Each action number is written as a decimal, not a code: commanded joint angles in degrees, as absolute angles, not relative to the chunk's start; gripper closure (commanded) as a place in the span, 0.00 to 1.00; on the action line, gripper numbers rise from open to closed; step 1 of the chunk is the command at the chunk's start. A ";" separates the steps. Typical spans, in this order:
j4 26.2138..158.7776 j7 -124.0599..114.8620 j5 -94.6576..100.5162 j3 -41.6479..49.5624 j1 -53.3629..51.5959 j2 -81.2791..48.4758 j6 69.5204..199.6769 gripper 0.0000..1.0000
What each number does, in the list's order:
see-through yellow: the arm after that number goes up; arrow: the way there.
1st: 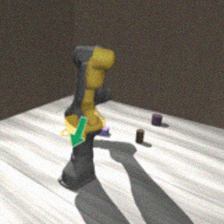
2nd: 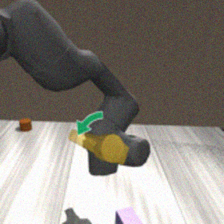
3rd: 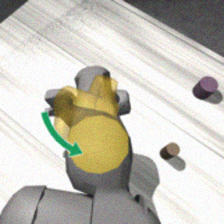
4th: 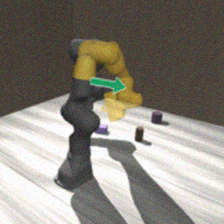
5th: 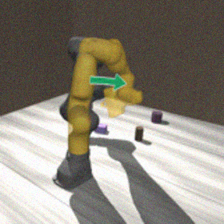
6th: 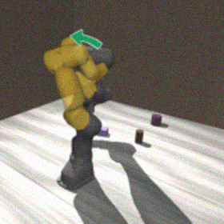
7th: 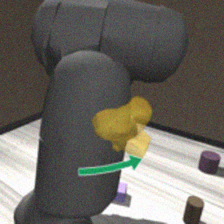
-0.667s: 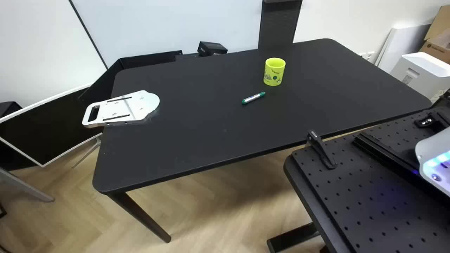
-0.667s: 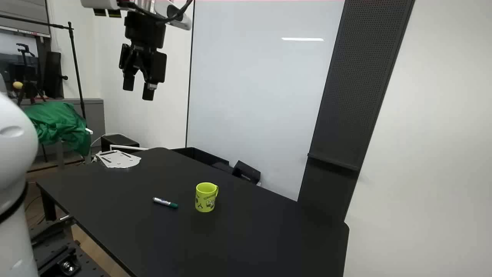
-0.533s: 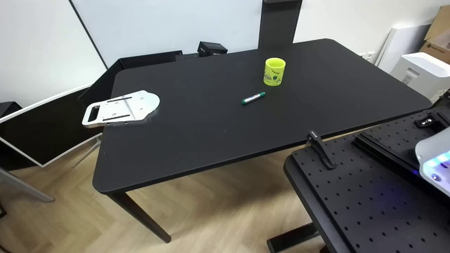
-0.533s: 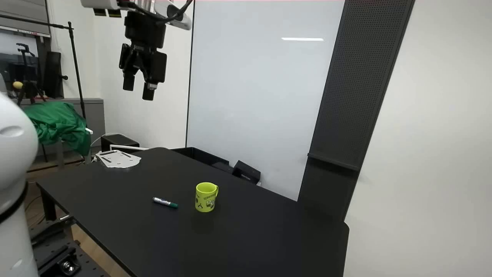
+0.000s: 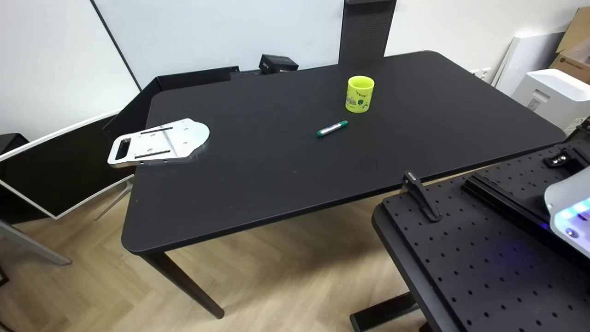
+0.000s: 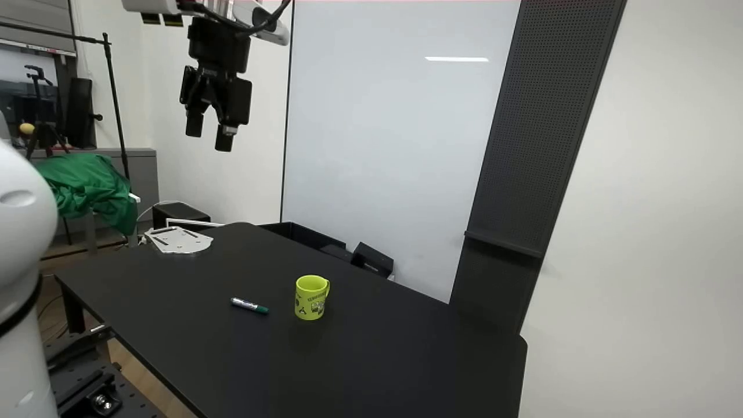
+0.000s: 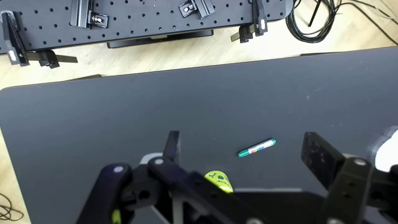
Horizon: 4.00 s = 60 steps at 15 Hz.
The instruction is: Put the marker in the green cup
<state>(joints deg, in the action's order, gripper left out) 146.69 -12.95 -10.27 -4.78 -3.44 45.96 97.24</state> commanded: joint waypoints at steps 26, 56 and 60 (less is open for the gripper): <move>142.63 -62.02 -9.81 -17.18 3.66 23.75 124.44 0.00; 133.12 -85.83 2.17 -13.00 -8.69 -2.10 145.27 0.00; 133.12 -85.82 2.17 -12.98 -8.70 -2.09 145.27 0.00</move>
<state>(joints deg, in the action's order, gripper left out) 133.13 -86.14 2.47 -14.75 -6.99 -2.21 145.41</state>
